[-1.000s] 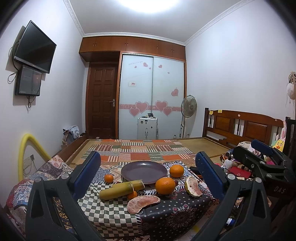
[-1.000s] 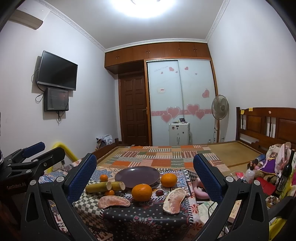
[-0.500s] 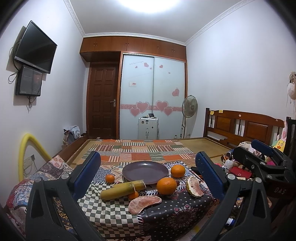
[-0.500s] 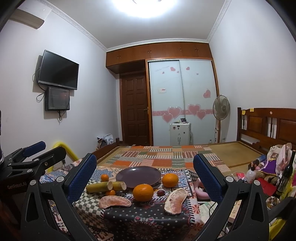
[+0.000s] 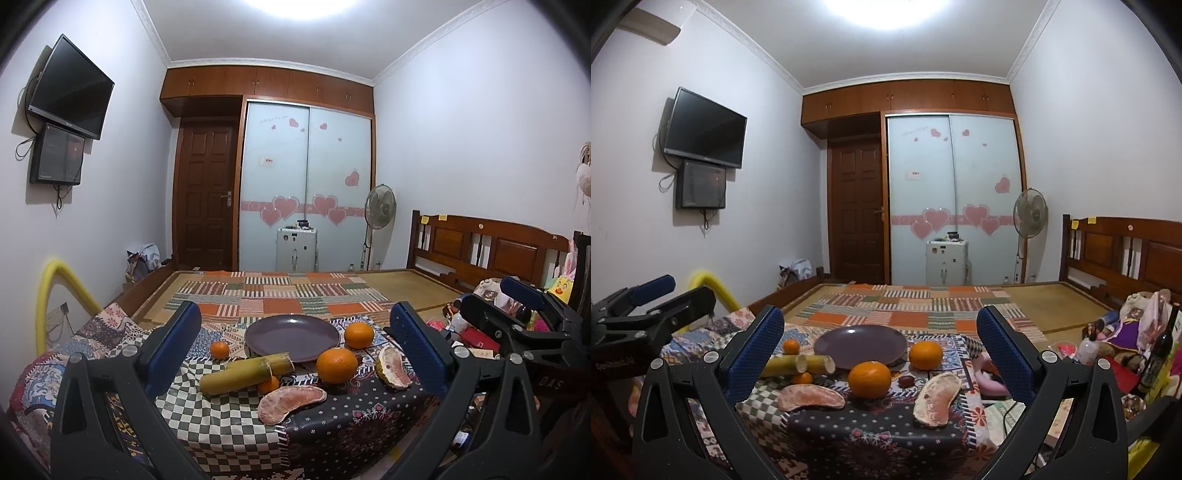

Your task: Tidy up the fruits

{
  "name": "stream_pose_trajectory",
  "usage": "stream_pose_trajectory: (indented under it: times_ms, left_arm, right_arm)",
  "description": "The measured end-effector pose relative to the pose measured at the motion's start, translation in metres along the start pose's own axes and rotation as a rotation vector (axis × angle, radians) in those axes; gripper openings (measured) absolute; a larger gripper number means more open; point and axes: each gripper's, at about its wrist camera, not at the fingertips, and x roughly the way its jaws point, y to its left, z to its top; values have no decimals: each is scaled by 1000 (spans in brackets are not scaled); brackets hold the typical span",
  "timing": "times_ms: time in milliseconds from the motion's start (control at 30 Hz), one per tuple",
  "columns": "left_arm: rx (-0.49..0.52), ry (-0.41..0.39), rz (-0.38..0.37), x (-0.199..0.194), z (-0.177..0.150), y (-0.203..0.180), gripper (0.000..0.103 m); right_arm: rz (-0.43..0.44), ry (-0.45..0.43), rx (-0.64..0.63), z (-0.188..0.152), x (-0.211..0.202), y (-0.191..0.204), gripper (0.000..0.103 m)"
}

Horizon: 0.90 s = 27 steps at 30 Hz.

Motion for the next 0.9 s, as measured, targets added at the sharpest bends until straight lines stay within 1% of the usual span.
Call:
stream_pose_trajectory:
  times_ms: [67,233,300,433,500,533,567,600,633,733,900]
  left_arm:
    - [3,20,10,8,-5,2,103]
    - [-16,116,24,37,-23,15,103]
    - [-27,155,29,49,-31,22,102]
    - [-31,227,48,72,-44,33,93]
    - [-42,268,43,84,-50,40,89]
    - [-49,289,40,91,-53,43,86]
    - [-52,309,36,97,-56,46,81]
    - [-53,331,30,104,-59,48,78]
    - [-53,352,24,110,-62,50,76]
    - [-40,399,15,127,-71,53,74]
    - [22,450,31,152,-83,59,74]
  right_arm:
    - [-1,21,5,-4,7,-4,103]
    - [-20,92,20,-20,31,-17,102]
    - [-24,120,27,-26,40,-23,99]
    - [-31,184,26,-39,56,-31,92]
    - [-26,216,23,-44,64,-34,83]
    - [-21,232,21,-46,69,-35,81]
    - [-12,251,19,-49,74,-36,75]
    - [0,269,18,-52,79,-36,72]
    - [11,284,20,-54,84,-36,71]
    - [52,327,27,-60,98,-35,67]
    - [79,358,16,-67,116,-30,67]
